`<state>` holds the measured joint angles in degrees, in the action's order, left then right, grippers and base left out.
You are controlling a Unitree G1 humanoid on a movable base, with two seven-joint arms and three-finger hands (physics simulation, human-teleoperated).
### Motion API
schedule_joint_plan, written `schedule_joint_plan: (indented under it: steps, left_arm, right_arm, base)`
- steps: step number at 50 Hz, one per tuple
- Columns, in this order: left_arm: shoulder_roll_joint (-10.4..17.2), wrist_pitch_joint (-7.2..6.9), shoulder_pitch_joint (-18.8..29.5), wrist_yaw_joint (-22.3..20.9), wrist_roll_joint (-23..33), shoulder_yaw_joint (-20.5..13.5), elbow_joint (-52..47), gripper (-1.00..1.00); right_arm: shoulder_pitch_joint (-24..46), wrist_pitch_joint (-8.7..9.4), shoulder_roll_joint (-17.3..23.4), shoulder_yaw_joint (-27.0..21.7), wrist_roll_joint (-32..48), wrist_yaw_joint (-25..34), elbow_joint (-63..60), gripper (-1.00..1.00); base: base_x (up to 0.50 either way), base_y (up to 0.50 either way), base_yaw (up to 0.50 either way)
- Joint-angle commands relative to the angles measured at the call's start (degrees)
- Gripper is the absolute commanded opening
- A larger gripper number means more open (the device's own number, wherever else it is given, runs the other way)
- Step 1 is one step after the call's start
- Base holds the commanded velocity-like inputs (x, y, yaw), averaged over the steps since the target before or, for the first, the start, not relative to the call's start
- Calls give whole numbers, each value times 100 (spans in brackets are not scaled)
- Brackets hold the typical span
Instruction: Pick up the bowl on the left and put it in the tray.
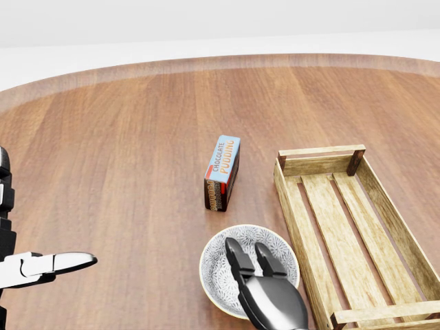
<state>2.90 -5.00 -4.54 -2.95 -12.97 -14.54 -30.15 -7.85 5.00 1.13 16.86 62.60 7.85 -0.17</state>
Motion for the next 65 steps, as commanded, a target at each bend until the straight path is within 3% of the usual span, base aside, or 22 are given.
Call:
schedule_joint_plan:
  steps: [1,63,65]
  left_arm:
    - [-32,0,123,-8,62,207,671,100]
    - [-35,0,76,-37,74,211,874,100]
    - [-36,0,81,-37,75,206,889,100]
  right_arm:
    - [121,0,-11,-8,-90,-61,393,100]
    - [552,0,-161,-74,-397,-634,2028,100]
    - [569,0,-171,-72,-400,-650,2086,80]
  base:
    - [0,0,0]
    - [0,0,0]
    - [0,0,0]
